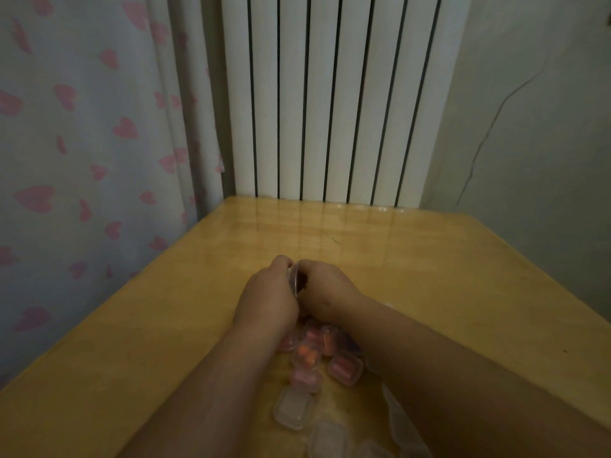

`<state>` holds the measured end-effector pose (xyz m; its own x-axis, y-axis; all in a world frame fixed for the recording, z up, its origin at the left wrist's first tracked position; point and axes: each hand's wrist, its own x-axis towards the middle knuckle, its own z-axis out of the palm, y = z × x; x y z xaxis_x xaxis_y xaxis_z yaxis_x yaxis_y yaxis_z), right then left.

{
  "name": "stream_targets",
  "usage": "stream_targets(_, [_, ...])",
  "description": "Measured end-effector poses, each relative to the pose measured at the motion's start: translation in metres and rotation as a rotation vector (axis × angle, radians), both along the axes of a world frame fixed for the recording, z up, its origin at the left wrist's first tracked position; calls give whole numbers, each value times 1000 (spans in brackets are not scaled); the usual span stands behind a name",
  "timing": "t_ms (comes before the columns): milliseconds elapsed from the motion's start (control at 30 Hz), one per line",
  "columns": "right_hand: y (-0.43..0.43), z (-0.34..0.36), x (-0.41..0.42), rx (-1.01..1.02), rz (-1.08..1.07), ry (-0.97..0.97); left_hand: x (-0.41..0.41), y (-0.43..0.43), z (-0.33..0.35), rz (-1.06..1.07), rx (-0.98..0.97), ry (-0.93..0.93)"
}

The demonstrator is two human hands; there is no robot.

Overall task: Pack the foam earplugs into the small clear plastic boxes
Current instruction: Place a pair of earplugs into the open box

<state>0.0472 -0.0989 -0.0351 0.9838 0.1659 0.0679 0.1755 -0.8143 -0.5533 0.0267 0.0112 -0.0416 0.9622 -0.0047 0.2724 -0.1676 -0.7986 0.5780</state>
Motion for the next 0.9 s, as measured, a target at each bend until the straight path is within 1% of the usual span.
stream_targets(133, [0, 4, -1, -44, 3, 32, -1, 0, 0, -4, 5, -3])
stream_targets(233, [0, 7, -3, -40, -1, 6, -1, -1, 0, -7, 11, -2])
stream_targets(467, [3, 2, 0, -112, 26, 56, 1, 0, -2, 16, 35, 2])
stream_targets(600, [-1, 4, -1, -56, 1, 49, 0, 0, 0, 11, 22, 19])
stream_targets(767, [-8, 4, -6, 91, -95, -55, -2, 1, 3, -22, 7, 17])
stream_targets(900, [-23, 10, -12, 182, -181, -83, -1, 0, 0, -15, 58, 2])
